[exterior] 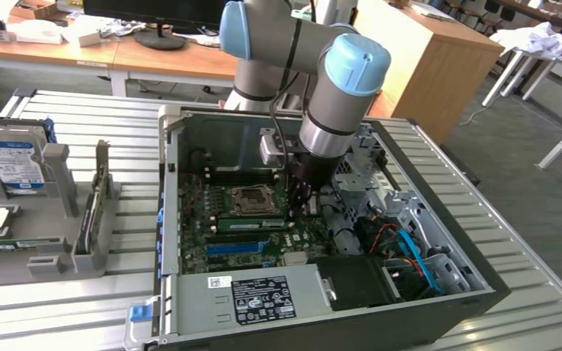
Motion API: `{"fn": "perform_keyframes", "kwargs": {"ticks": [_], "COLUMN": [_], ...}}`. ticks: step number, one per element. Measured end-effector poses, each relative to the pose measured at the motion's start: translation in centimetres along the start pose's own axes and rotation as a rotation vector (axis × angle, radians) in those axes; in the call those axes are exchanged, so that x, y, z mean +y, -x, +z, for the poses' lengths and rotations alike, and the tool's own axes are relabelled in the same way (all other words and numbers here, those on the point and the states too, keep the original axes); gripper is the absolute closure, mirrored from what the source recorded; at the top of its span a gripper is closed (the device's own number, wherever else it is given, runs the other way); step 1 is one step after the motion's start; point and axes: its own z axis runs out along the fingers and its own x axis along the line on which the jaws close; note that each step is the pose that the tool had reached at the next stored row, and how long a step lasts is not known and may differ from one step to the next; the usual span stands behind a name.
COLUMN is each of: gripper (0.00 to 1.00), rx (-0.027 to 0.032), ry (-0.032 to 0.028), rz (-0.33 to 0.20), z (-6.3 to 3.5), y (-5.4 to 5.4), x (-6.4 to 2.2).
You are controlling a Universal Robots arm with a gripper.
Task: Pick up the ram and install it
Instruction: 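Press down the ram until it locks into place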
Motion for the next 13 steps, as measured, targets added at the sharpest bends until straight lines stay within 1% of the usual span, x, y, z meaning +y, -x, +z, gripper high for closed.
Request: {"fn": "perform_keyframes", "kwargs": {"ticks": [3, 5, 9, 13], "gripper": [0.89, 0.89, 0.89, 0.89], "rx": [-0.0011, 0.0001, 0.0, 0.0], "ry": [0.0002, 0.0001, 0.0001, 0.0002], "rz": [0.0, 0.0, 0.0, 0.0], "z": [-0.11, -0.47, -1.26, -1.74], "y": [0.0, 0.0, 0.0, 0.1], "x": [0.01, 0.03, 0.05, 0.07]}}
